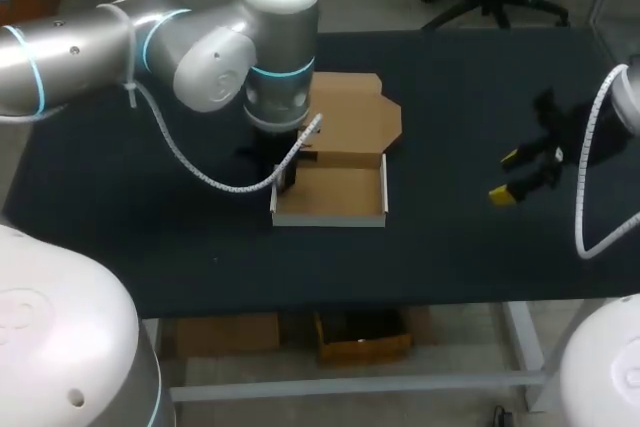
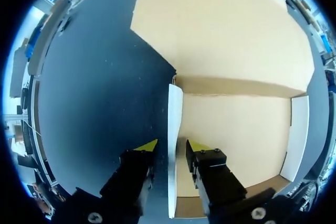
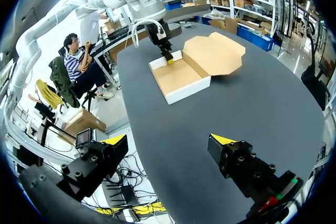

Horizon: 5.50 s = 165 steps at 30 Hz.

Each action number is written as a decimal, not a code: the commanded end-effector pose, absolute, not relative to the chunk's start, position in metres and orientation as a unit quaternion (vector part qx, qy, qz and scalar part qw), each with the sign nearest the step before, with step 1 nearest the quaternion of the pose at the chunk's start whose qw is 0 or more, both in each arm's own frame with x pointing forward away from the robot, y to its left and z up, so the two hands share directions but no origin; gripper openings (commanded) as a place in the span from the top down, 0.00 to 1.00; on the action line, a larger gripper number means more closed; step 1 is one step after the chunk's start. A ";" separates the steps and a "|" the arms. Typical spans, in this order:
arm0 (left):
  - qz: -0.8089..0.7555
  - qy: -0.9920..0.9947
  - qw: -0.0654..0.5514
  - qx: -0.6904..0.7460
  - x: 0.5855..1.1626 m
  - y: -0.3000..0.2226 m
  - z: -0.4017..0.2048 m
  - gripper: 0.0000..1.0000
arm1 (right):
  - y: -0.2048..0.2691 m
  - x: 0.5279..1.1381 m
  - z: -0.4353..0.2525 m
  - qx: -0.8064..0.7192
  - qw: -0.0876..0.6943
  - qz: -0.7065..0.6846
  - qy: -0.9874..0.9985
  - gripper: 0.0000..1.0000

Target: Assemble the packaging by folding the flat box into shape, placing the metal phone stand inside, and closing the box properly

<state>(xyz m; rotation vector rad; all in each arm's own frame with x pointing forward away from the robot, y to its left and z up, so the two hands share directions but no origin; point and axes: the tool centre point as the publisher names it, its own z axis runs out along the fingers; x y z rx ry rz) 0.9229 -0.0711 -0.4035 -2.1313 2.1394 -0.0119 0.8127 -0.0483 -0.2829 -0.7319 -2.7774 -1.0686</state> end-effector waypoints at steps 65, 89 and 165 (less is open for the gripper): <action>-0.246 0.780 -0.048 -0.573 0.819 0.017 -0.286 0.00 | -0.069 0.821 -0.265 -0.343 0.030 -0.345 -0.873 0.00; -0.257 0.724 -0.033 -0.639 0.781 0.044 -0.237 0.00 | -0.095 0.772 -0.233 -0.457 0.029 -0.339 -0.822 0.00; -0.230 0.645 -0.002 -0.729 0.780 0.044 -0.200 0.00 | -0.138 0.766 -0.239 -0.592 0.078 -0.303 -0.743 0.00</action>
